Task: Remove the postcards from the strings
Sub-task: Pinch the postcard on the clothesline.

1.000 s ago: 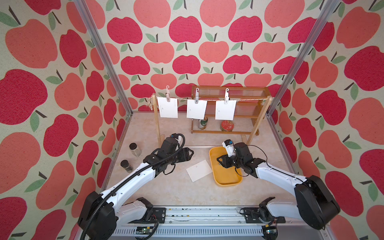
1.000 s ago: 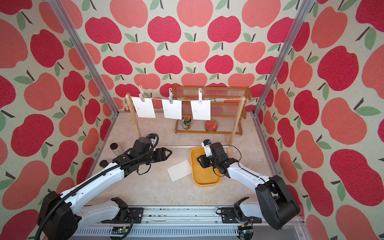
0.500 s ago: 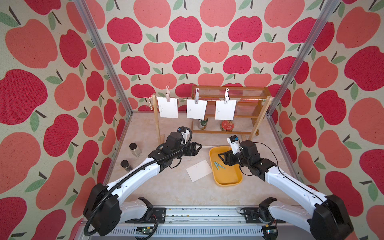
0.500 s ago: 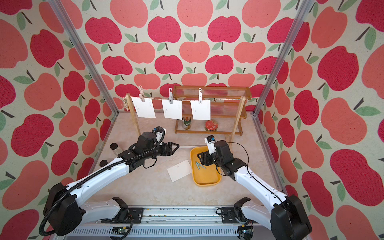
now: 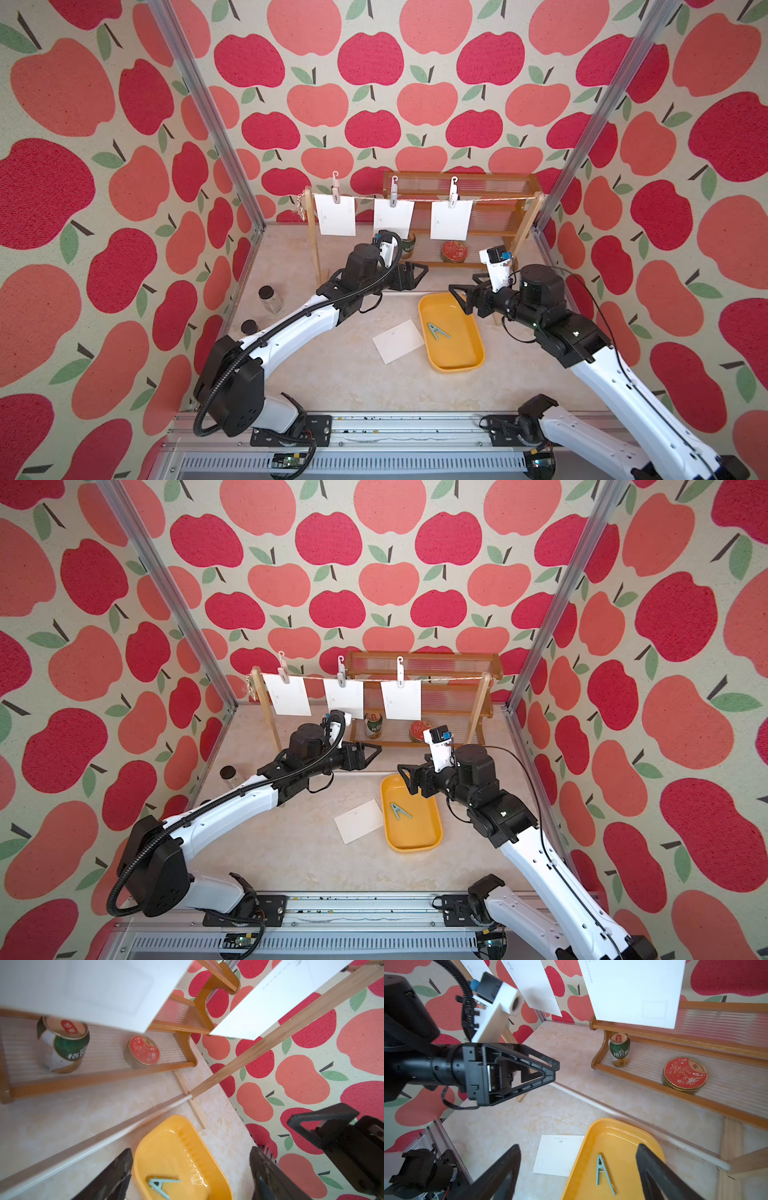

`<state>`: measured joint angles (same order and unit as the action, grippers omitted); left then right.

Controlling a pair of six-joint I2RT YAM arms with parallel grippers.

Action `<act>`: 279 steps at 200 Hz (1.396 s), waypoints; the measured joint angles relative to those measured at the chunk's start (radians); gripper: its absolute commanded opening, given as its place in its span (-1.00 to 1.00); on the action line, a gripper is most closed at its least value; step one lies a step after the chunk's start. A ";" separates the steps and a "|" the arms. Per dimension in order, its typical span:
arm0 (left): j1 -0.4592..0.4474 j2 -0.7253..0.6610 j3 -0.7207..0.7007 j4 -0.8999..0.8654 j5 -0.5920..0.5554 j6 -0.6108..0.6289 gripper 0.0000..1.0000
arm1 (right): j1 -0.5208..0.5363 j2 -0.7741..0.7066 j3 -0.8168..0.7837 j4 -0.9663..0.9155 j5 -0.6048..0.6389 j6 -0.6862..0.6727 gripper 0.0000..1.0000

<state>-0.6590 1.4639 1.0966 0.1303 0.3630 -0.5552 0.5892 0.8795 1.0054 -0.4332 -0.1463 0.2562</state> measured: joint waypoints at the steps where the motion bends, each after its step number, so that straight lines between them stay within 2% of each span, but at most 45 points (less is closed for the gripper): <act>1: 0.000 0.004 0.003 0.003 0.001 0.000 0.76 | 0.000 0.000 0.005 -0.003 -0.002 0.002 0.99; 67: 0.005 0.142 0.140 0.138 0.022 -0.029 0.81 | 0.000 0.001 0.203 -0.102 -0.068 -0.010 0.97; 144: 0.039 0.308 0.257 0.286 0.088 -0.057 0.74 | 0.000 0.013 0.242 -0.131 -0.110 -0.032 0.95; 172: 0.035 0.324 0.276 0.344 0.142 -0.056 0.45 | 0.000 0.019 0.242 -0.138 -0.110 -0.040 0.95; 208: 0.017 0.323 0.285 0.391 0.195 -0.049 -0.11 | 0.000 0.019 0.242 -0.138 -0.110 -0.043 0.94; 231: 0.003 0.319 0.282 0.389 0.207 -0.045 -0.30 | 0.000 0.019 0.242 -0.138 -0.106 -0.043 0.94; 263: -0.008 0.274 0.253 0.365 0.217 -0.029 -0.89 | 0.000 0.019 0.242 -0.137 -0.098 -0.045 0.93; 279: -0.008 0.241 0.244 0.342 0.219 -0.018 -1.00 | 0.000 0.025 0.244 -0.137 -0.099 -0.047 0.91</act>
<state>-0.6674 1.7054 1.3407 0.4725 0.5816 -0.5728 0.5892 0.9047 1.2495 -0.5705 -0.2451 0.2096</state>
